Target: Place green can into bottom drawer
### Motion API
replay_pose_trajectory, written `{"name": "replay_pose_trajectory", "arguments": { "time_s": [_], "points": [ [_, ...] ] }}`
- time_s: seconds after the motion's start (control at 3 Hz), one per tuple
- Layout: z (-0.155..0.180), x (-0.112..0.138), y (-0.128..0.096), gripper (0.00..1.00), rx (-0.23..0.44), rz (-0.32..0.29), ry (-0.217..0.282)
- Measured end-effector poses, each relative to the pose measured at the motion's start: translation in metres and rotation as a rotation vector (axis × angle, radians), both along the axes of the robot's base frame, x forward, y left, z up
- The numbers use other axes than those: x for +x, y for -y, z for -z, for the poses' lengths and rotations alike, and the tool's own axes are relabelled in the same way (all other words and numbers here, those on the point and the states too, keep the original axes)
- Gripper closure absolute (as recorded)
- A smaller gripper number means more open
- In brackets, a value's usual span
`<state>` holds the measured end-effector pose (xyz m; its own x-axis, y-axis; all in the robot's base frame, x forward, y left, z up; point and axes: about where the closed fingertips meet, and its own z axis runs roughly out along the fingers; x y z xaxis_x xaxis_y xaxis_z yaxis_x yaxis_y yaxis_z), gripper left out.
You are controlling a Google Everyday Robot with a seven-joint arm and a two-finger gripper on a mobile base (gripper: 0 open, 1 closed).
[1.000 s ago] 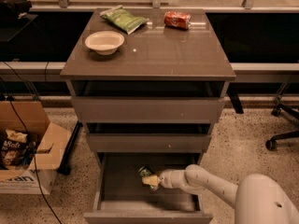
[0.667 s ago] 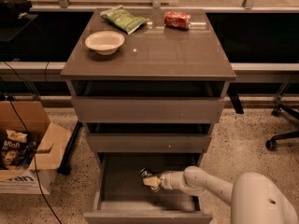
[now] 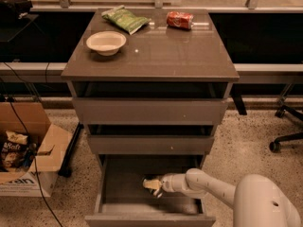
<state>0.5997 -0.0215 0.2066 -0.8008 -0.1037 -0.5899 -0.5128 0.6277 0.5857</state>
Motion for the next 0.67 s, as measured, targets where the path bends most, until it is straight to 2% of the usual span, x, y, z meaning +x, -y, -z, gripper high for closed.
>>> {"name": "replay_pose_trajectory", "arguments": {
  "time_s": [0.33, 0.67],
  "points": [
    [0.0003, -0.0004, -0.0011, 0.0, 0.001, -0.001, -0.001],
    [0.0003, -0.0004, -0.0011, 0.0, 0.001, -0.001, -0.001]
  ]
}}
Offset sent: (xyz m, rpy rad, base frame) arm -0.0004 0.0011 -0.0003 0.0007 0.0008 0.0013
